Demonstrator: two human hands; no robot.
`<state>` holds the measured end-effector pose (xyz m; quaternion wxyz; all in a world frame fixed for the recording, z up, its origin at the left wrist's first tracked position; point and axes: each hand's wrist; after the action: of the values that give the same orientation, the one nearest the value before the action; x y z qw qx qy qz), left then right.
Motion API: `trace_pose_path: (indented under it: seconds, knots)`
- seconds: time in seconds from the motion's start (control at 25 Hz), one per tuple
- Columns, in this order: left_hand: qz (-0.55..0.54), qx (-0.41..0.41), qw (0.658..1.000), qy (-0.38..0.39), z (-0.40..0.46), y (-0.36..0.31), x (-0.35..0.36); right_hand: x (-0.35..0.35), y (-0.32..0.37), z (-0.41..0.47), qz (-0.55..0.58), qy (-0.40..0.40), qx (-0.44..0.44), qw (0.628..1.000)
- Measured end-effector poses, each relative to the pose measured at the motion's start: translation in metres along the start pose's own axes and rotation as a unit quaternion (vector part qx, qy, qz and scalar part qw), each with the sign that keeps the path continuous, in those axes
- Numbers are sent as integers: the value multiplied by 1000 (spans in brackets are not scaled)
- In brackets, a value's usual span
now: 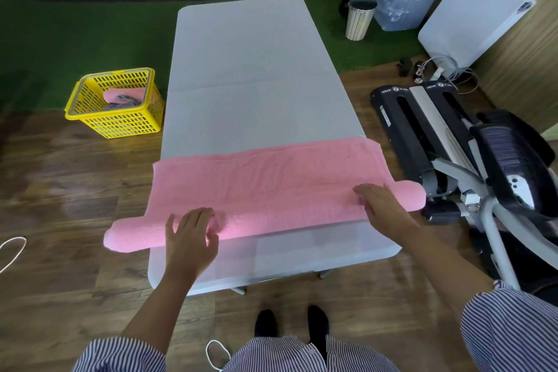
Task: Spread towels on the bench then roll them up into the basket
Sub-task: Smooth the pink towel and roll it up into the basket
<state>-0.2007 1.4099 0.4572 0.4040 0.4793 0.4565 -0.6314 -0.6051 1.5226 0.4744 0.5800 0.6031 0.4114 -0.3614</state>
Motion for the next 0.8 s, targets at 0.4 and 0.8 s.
trace_pose_path:
  seconds: [0.4,0.8]
  knots:
    - [30,11,995,99,7,-9,-10,-8,5,4,-63,107,18,992]
    - [25,-49,996,74,5,-6,1,4,15,3,-63,67,16,996]
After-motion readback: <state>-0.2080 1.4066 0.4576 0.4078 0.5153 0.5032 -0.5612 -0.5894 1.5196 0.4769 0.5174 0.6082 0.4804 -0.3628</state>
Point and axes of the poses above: each hand's wrist, its own z-axis towards the middle knuckle, its own x-axis out of the palm, y = z × x, and after that the axes turned 13 degrees about -x, right-handed
